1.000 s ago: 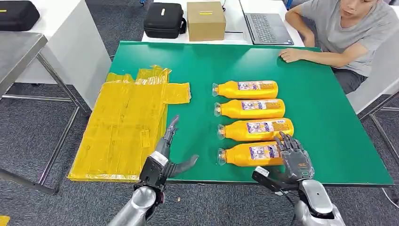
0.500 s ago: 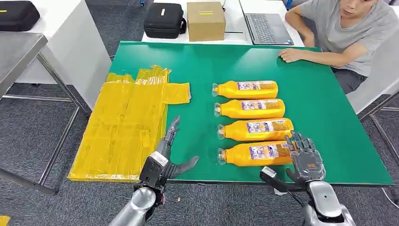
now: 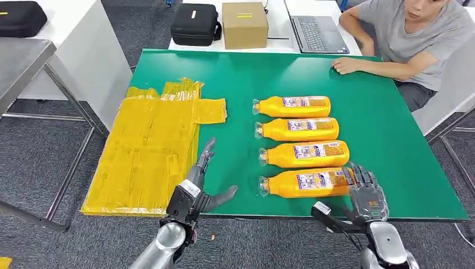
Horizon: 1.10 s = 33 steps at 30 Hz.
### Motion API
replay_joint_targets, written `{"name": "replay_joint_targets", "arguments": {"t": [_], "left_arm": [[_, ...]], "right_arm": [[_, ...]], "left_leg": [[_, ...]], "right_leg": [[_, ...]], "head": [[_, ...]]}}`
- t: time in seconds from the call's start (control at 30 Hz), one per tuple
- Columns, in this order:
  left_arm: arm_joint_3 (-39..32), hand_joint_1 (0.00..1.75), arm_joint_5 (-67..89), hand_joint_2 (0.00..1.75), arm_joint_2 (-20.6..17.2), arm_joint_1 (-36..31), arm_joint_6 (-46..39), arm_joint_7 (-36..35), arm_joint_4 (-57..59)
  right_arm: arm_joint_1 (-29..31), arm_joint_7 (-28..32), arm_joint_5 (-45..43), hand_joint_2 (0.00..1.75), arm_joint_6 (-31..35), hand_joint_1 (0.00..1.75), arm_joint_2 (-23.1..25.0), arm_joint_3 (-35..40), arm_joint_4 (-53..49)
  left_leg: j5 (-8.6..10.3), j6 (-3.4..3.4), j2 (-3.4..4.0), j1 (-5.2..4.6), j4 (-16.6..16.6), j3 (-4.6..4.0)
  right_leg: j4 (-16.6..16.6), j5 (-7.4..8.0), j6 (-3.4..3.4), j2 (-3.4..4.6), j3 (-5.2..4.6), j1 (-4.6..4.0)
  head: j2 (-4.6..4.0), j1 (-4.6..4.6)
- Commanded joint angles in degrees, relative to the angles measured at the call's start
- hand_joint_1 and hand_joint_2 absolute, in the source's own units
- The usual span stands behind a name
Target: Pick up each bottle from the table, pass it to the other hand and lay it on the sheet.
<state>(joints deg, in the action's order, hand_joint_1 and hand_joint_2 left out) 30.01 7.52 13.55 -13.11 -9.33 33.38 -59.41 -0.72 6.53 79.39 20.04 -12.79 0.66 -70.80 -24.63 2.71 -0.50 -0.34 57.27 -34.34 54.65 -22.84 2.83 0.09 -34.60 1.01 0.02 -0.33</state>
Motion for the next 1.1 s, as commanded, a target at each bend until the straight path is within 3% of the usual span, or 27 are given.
{"name": "replay_joint_targets", "arguments": {"t": [0.03, 0.27, 0.77, 1.1], "left_arm": [[0.8, 0.0, 0.3, 1.75, -0.6, -1.3, -0.1, -0.2, 1.8], [0.8, 0.0, 0.4, 1.75, -0.6, -1.3, -0.2, -0.2, 1.8], [0.6, 0.0, -1.1, 1.75, -0.3, -0.7, -1.1, 1.2, 2.0], [1.0, 0.0, -1.4, 1.75, -0.2, -1.1, -1.1, 1.8, 2.7]], "right_arm": [[2.3, 3.4, -2.3, 1.75, 2.3, 0.0, 5.2, -1.3, 9.8], [2.4, 3.4, -2.3, 1.75, 2.2, 0.0, 5.2, -1.4, 10.2], [8.3, 0.8, 3.2, 1.75, 4.0, 0.0, 4.7, -0.9, 18.5], [12.4, 5.0, -0.8, 1.75, 7.9, 0.0, 4.5, -2.4, 28.6]], "left_leg": [[-0.13, -0.18, 0.13, 0.13, -0.1, 0.42], [-0.1, -0.15, 0.14, 0.09, -0.1, 0.42], [-0.07, -0.16, 0.32, 0.08, -0.1, 0.74], [-0.05, -0.16, 0.31, 0.07, 0.0, 0.92]], "right_leg": [[-0.1, -0.08, -0.16, 0.08, 0.41, -0.13], [-0.1, -0.06, -0.14, 0.07, 0.38, -0.1], [-0.1, 0.03, -0.18, 0.29, 0.6, -0.09], [-0.1, 0.06, -0.17, 0.29, 0.81, -0.09]], "head": [[0.0, 0.0], [0.0, 0.02], [0.0, 0.0], [0.0, 0.02]]}}
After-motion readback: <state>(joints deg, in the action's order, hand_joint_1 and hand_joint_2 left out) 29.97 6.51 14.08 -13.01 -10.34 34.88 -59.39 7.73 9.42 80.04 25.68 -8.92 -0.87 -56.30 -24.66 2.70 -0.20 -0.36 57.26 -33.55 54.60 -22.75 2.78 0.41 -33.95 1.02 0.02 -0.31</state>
